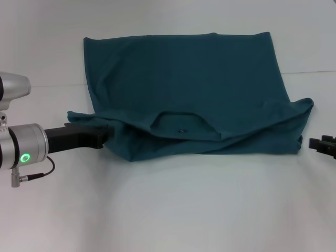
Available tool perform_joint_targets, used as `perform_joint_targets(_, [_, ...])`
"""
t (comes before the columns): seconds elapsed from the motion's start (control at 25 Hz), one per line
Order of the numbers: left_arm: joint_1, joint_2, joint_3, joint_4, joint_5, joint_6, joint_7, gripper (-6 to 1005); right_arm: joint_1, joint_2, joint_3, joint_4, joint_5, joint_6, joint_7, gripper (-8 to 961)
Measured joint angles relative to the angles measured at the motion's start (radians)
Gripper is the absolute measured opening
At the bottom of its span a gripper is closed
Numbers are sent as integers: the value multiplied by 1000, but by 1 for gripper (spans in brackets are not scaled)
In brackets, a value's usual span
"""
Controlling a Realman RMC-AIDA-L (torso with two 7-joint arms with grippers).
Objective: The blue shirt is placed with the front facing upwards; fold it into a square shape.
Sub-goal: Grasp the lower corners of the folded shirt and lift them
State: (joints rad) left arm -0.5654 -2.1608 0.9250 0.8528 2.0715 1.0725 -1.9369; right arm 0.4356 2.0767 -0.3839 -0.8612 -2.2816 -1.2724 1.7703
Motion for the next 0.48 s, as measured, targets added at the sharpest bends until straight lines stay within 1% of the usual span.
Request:
perform_joint_targets(0.04, [0,0,0,0,0,0,0,-1,4,1,-1,9,0,8,0,206])
perform_joint_targets(0.24, [3,-1,1,0,-3,0,0,-1,11,9,-15,47,2,50,-19,408])
perform_joint_targets(0.36, [3,-1,2,0,-5,0,1,-1,11,9,-16,61,2,69,-26,635])
perform_joint_targets(0.48, [2,-1,2,0,-6,0,1,-1,13,9,-17,70,3,81,-31,649])
